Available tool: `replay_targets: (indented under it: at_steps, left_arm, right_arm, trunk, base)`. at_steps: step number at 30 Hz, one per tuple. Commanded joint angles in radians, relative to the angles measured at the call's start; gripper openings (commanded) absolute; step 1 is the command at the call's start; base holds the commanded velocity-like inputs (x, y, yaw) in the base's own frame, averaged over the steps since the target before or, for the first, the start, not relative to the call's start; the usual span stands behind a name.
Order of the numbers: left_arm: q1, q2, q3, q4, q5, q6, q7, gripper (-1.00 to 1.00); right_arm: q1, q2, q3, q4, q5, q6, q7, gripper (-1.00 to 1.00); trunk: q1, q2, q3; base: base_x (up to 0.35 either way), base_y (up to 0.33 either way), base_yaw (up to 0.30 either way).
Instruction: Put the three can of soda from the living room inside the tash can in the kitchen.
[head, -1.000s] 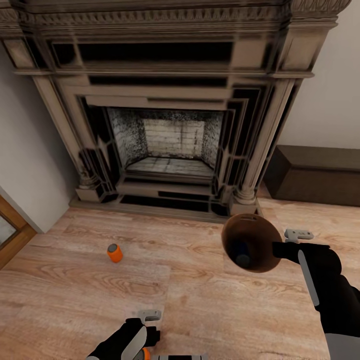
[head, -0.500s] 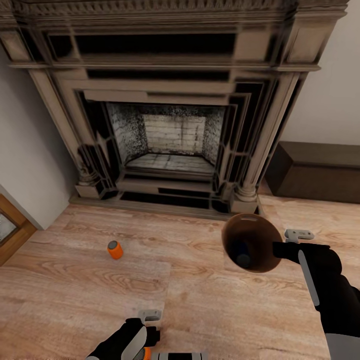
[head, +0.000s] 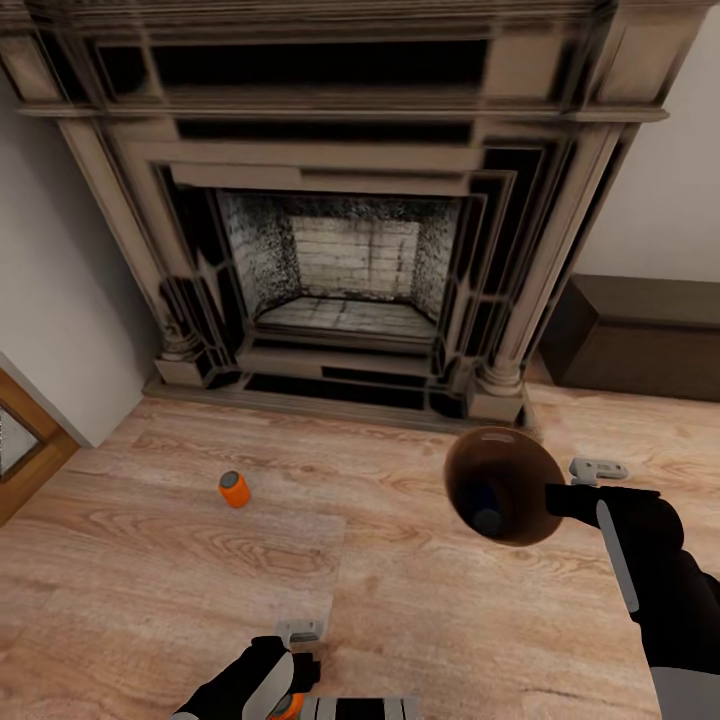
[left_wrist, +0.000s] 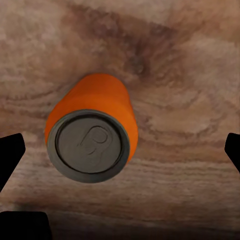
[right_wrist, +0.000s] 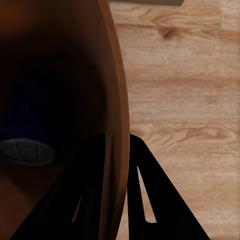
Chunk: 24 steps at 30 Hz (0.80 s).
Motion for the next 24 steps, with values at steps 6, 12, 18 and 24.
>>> replay_targets:
  at_steps: [6, 12, 18, 24]
  left_arm:
    - [0.0, 0.0, 0.0, 0.0, 0.0, 0.0, 0.0, 1.0]
    - [0.0, 0.0, 0.0, 0.0, 0.0, 0.0, -0.011, 1.0]
    - [0.0, 0.0, 0.0, 0.0, 0.002, 0.0, -0.025, 1.0]
    - [0.0, 0.0, 0.0, 0.0, 0.0, 0.0, -0.027, 1.0]
  right_arm:
    - [-0.001, 0.0, 0.0, -0.001, -0.014, 0.0, 0.005, -1.0]
    - [-0.001, -0.001, -0.002, -0.001, -0.013, 0.0, 0.005, -1.0]
    - [-0.001, -0.001, -0.003, -0.001, -0.013, 0.0, 0.005, -1.0]
    - [0.0, -0.001, -0.003, -0.001, -0.013, 0.0, 0.005, -1.0]
  trunk:
    - [0.0, 0.0, -0.009]
    - [0.004, -0.007, -0.019]
    - [0.019, -0.035, -0.032]
    - [0.019, -0.035, -0.033]
  base:
    - [0.0, 0.0, 0.064]
    - [0.0, 0.0, 0.046]
    - [0.0, 0.0, 0.009]
    - [0.0, 0.0, 0.001]
